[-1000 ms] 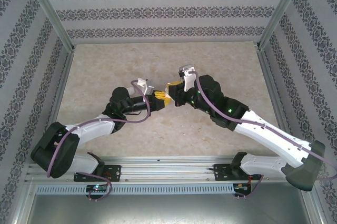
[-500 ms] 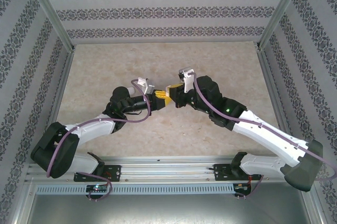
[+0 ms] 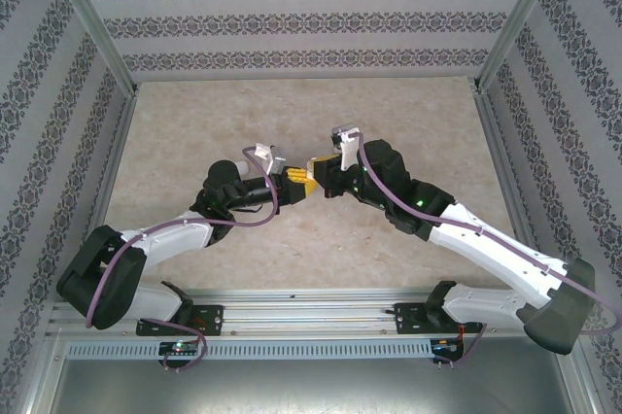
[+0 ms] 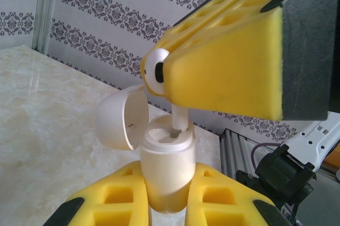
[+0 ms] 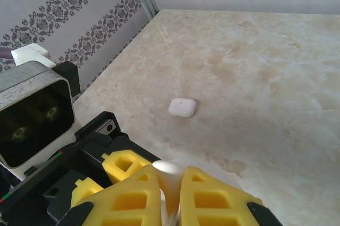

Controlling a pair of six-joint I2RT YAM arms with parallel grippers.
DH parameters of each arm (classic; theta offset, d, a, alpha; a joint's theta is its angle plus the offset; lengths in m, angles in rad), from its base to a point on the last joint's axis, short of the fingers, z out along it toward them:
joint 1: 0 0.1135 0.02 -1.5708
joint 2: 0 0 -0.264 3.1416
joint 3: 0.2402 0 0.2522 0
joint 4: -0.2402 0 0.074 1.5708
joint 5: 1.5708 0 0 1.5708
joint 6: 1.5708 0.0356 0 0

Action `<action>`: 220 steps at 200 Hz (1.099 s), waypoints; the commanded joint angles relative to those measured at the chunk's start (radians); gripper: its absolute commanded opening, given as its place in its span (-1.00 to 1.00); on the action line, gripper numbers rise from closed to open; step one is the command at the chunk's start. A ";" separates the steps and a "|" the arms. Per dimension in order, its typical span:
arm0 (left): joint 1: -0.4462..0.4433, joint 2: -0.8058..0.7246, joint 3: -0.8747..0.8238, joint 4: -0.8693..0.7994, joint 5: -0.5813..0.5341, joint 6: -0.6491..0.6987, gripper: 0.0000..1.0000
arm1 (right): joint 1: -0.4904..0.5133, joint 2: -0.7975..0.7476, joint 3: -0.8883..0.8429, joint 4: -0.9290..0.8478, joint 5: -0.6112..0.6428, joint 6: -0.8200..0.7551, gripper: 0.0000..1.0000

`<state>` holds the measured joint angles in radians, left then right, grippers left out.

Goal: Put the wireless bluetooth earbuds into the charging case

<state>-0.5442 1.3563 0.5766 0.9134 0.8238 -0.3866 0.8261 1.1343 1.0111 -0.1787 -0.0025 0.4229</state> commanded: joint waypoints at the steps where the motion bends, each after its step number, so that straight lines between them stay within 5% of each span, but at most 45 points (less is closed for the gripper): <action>1: -0.015 -0.017 0.033 0.077 0.015 -0.018 -1.00 | -0.013 0.007 -0.012 0.012 -0.024 0.017 -0.78; 122: -0.014 0.025 0.043 0.208 -0.010 -0.084 -1.00 | -0.012 -0.011 -0.034 -0.068 0.001 0.109 -0.77; 220: -0.014 0.020 0.039 0.193 -0.012 -0.081 -1.00 | -0.012 0.033 0.040 -0.116 -0.012 0.137 -0.53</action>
<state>-0.5488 1.3869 0.5766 1.0027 0.8135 -0.4572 0.8200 1.1416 1.0222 -0.2096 -0.0097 0.5461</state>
